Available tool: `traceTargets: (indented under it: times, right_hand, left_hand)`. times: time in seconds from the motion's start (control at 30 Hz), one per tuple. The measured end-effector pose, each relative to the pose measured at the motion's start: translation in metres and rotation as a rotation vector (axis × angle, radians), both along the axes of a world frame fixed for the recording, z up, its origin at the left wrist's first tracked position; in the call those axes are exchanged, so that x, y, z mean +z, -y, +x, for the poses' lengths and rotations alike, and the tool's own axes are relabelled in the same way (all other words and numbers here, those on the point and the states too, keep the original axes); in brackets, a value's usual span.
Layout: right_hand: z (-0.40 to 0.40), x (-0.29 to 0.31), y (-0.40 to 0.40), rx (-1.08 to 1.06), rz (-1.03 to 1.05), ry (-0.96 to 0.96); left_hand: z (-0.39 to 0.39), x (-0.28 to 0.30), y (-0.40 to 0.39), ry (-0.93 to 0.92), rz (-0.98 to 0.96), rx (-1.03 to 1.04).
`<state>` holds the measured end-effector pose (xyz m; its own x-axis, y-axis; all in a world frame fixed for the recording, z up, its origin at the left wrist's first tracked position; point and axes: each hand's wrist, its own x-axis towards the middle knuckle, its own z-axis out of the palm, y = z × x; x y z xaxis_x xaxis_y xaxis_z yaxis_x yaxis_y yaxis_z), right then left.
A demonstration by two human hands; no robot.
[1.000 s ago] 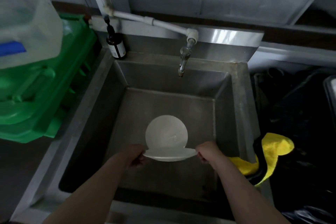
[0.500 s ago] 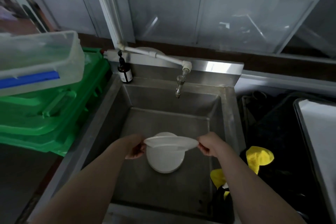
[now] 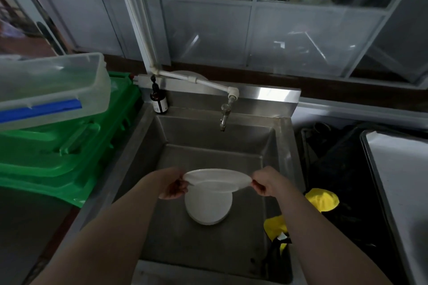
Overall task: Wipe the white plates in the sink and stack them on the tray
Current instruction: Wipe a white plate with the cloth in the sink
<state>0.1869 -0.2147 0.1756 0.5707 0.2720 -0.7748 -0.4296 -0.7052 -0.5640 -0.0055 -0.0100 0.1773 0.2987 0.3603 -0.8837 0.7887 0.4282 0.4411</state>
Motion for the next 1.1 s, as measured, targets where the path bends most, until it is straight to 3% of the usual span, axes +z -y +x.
traceTargets:
  times: [0.3,0.4,0.57,0.77,1.1]
  right_hand:
    - [-0.007,-0.016,0.026,0.129,0.030,0.081]
    - [-0.013,-0.022,0.031,0.197,0.039,0.148]
    - [-0.024,-0.032,0.039,0.282,0.021,0.347]
    - [-0.038,-0.045,0.056,0.248,0.065,0.435]
    - [-0.052,-0.043,0.076,0.086,0.213,0.408]
  left_hand:
    - [-0.019,-0.016,0.016,0.088,-0.071,-0.066]
    - [-0.022,-0.023,0.025,0.167,-0.014,-0.006]
    - [-0.024,-0.030,0.037,0.216,0.196,-0.079]
    - [-0.023,-0.039,0.051,0.354,0.224,0.081]
    - [-0.033,-0.030,0.076,0.565,0.056,0.269]
